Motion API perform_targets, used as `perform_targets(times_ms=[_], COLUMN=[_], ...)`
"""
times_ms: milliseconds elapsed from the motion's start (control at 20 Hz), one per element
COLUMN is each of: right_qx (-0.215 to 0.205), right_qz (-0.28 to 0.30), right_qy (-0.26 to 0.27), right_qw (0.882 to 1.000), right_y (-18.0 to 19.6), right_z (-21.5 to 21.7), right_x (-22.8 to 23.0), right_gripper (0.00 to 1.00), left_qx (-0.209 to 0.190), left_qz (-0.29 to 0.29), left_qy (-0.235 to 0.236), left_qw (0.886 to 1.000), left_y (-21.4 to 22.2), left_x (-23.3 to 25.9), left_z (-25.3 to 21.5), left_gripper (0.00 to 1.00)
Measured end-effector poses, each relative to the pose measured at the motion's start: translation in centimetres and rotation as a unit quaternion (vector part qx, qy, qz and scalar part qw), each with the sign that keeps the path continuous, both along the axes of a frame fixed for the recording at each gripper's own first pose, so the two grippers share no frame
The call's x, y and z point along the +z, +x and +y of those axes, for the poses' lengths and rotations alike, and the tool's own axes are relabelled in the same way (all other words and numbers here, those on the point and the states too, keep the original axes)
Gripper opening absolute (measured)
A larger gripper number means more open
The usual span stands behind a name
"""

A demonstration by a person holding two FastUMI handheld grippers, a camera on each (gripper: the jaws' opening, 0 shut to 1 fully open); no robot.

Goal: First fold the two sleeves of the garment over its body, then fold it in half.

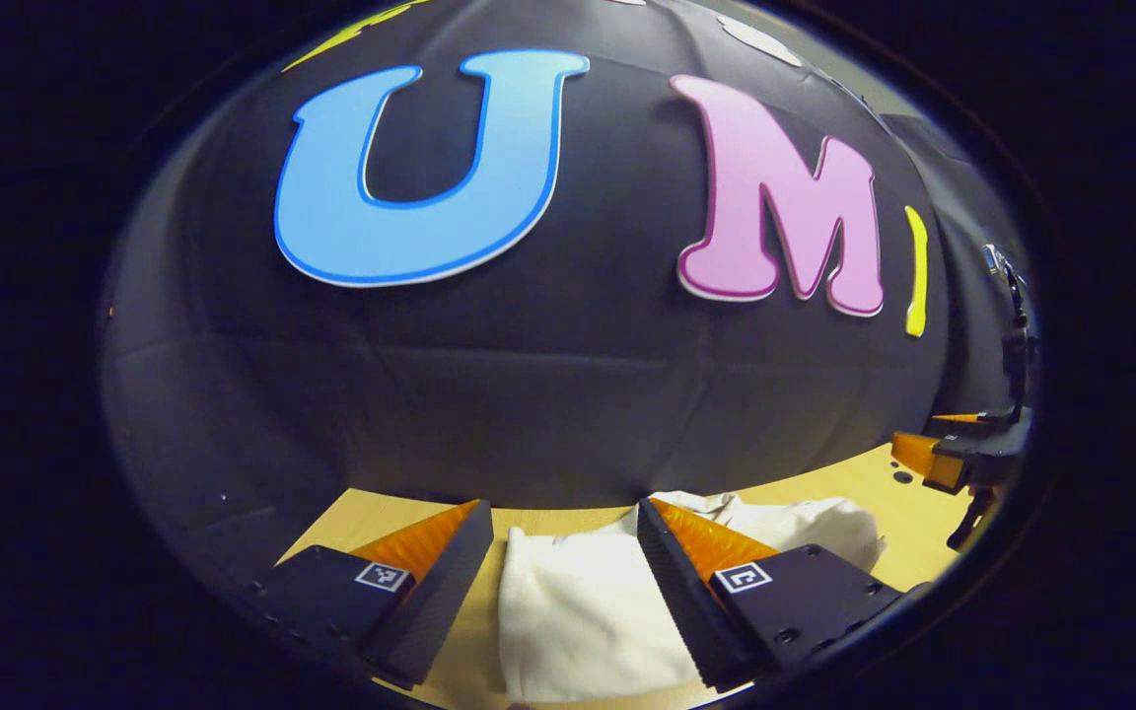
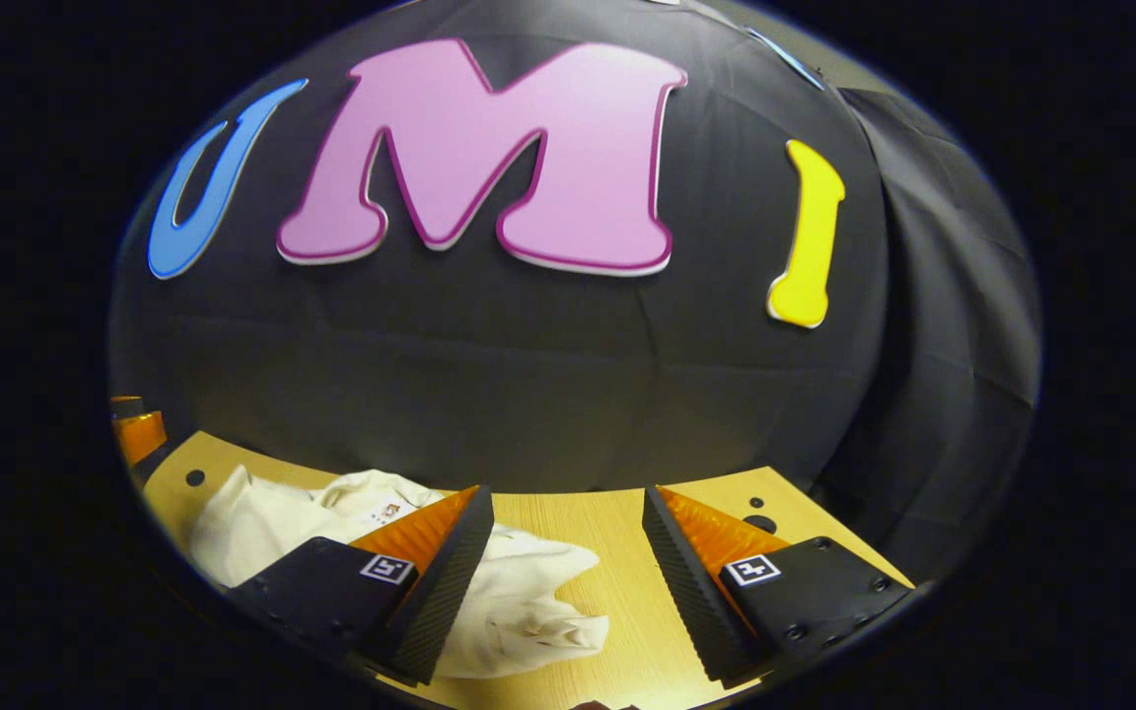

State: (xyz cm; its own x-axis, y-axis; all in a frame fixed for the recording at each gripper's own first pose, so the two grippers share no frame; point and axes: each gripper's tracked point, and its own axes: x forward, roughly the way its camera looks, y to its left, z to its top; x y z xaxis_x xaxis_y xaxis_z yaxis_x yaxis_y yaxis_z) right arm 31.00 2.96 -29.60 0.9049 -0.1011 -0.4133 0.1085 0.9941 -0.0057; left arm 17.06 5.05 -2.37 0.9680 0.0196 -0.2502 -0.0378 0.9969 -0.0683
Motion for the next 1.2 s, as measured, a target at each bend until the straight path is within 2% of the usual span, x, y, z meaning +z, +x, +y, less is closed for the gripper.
perform_targets(times_ms=[200, 300, 450, 650, 750, 900, 1050, 1200], right_qx=[-0.002, -0.008, 0.007, 0.046, 0.055, 0.076, 0.093, 0.117], right_qz=[-0.067, -0.101, -0.138, -0.191, -0.207, -0.223, -0.233, -0.206], right_qy=[-0.015, -0.002, 0.02, 0.008, -0.009, 0.003, -0.005, 0.017], right_qw=[0.998, 0.995, 0.99, 0.98, 0.977, 0.972, 0.968, 0.971], right_y=[-4.2, -6.6, -9.9, -15.7, -19.1, -23.4, -26.1, -27.2], right_z=[-0.8, -1.0, -0.5, 1.0, 1.4, 3.3, 4.5, 6.4], right_x=[10.0, 15.5, 22.4, 29.9, 31.6, 32.9, 33.2, 31.7], right_gripper=[0.97, 0.96, 0.96, 0.96, 0.96, 0.96, 0.96, 0.96], left_qx=[0.0, 0.004, -0.032, -0.033, -0.026, -0.07, -0.056, -0.039], left_qz=[-0.045, -0.066, -0.055, -0.073, -0.094, -0.114, -0.128, -0.115], left_qy=[-0.044, -0.034, 0.004, -0.019, -0.028, -0.053, -0.024, 0.006], left_qw=[0.998, 0.997, 0.998, 0.997, 0.995, 0.99, 0.99, 0.993], left_y=[-8.1, -12.1, -19.0, -26.9, -29.8, -35.3, -37.3, -38.4], left_x=[8.0, 12.4, 16.1, 20.6, 22.2, 24.2, 23.9, 23.6], left_z=[-0.5, -0.2, -1.1, -2.7, -3.4, -6.8, -6.9, -7.7], left_gripper=[0.96, 0.96, 0.96, 0.95, 0.96, 0.96, 0.95, 0.96])
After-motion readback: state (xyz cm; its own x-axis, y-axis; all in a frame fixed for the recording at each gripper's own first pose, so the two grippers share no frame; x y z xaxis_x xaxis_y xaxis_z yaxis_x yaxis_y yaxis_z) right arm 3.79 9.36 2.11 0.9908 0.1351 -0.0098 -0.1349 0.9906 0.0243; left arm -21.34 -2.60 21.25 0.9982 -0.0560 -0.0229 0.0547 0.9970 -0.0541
